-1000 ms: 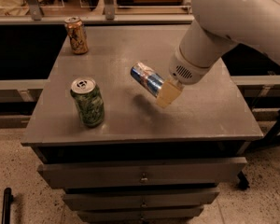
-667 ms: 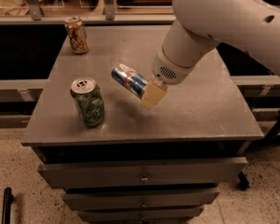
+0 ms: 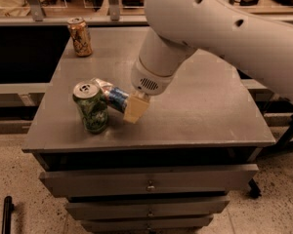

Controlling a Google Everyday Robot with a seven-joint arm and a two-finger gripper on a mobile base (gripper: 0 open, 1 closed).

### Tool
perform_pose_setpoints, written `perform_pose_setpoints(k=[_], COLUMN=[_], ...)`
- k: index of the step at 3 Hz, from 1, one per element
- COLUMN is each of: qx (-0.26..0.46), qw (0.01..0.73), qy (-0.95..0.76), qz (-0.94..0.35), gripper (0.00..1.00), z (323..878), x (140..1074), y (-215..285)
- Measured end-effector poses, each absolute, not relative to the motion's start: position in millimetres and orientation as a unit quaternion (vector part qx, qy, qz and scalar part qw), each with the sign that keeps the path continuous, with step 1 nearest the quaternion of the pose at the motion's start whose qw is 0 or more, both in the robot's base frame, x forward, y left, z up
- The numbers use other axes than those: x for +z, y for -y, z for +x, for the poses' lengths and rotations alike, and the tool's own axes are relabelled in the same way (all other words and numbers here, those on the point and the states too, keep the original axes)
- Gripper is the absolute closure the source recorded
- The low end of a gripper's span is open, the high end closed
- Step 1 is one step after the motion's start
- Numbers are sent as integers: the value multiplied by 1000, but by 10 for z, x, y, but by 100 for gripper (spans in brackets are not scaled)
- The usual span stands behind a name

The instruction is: Move redbull can near green can

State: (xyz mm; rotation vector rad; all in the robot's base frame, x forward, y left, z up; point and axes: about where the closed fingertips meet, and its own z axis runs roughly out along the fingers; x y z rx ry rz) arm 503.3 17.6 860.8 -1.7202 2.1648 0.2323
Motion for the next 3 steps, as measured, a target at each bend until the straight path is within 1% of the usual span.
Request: perform_pose_setpoints(k=[1, 2, 3], qx=[92, 99, 98], qw=[174, 160, 160], qy=[-760, -760, -759], qz=[-619, -622, -623], gripper=[100, 83, 51], z=[5006, 4997, 4985], x=[8550, 8495, 8504], y=[-279, -322, -326])
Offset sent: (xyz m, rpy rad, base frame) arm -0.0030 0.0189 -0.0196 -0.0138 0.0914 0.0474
